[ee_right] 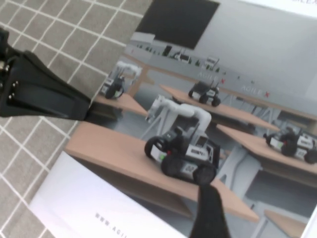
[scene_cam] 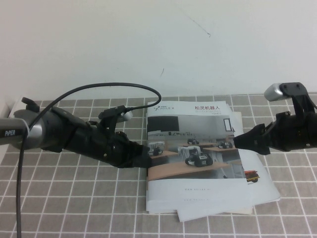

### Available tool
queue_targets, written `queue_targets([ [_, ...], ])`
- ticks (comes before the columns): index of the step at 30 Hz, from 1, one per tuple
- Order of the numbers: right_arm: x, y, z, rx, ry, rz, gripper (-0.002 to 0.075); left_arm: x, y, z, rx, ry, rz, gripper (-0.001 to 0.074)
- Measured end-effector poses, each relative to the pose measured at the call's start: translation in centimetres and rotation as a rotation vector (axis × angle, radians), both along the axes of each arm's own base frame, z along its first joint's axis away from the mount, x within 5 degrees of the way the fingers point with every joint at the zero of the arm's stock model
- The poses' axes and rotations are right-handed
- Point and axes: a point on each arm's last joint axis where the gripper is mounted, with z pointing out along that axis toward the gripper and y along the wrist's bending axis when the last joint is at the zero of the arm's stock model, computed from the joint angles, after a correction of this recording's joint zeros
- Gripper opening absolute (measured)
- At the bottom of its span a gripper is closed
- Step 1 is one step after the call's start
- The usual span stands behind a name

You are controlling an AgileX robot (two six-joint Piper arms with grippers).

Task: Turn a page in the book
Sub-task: Open the closed book

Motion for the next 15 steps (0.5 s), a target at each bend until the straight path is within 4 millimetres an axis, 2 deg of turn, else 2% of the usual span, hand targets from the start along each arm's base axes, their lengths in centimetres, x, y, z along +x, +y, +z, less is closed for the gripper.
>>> queue_targets([
  [11, 0.1, -0.3, -0.2, -0.028, 0.011, -0.029, 0.0462, 0.1, -0.1, -0.2, -0.013, -0.003, 0.009, -0.0004],
  [15, 0.2, -0.3, -1.1, -0.034, 0.033, -0.032, 0.0462, 0.2, -0.2, -0.6, -0.028, 0.011, 0.015, -0.0004],
])
